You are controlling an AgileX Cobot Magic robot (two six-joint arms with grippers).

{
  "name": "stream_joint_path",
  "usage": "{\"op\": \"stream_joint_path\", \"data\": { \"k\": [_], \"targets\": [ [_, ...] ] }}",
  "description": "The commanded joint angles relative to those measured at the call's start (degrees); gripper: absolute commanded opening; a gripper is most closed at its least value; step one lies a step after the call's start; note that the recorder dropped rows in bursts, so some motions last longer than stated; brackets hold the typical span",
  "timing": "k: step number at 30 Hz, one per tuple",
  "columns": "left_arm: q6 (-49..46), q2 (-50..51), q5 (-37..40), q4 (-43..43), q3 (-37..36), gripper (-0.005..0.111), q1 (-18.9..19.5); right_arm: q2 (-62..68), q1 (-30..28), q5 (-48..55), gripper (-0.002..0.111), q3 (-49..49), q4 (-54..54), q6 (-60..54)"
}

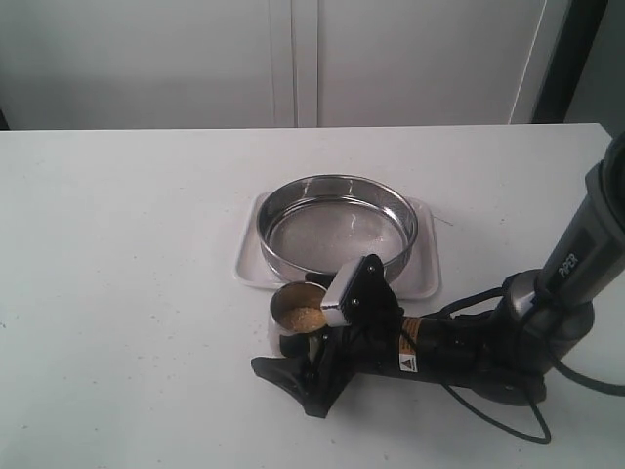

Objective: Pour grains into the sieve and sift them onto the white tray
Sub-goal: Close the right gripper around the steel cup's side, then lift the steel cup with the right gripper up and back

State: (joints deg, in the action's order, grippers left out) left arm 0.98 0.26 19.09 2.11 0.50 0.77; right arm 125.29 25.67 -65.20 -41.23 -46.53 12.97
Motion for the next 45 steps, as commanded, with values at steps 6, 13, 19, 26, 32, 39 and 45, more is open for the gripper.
{"op": "stream_joint_path", "data": {
  "k": [6,13,19,26,32,39,45],
  "targets": [
    [0.09,-0.26,0.18,0.33,-0.50,0.000,0.23,0.08,0.13,-0.16,0.052,-1.04,0.11,2.46],
    [0.09,-0.26,0.18,0.33,-0.50,0.000,0.23,0.08,0.13,0.98,0.006,-1.04,0.30,2.46],
    [0.09,-0.26,0.18,0.33,-0.50,0.000,0.23,0.08,0.13,0.33,0.000,-1.04,-0.02,2.70],
    [0.09,-0.26,0.18,0.33,-0.50,0.000,0.23,-1.91,0.13,-1.85,0.000,-0.93,-1.12,2.70],
    [0.09,-0.26,0.18,0.33,-0.50,0.000,0.23,-5.47,0.13,-2.15,0.000,0.25,-5.14,2.70],
    [0.09,-0.26,0.18,0.33,-0.50,0.000,0.23,-10.53,0.13,-2.11,0.000,3.84,-6.83,4.30],
    [0.09,-0.26,0.18,0.33,-0.50,0.000,0.23,-18.94,0.13,-1.36,0.000,7.20,-8.19,9.97]
  ]
}}
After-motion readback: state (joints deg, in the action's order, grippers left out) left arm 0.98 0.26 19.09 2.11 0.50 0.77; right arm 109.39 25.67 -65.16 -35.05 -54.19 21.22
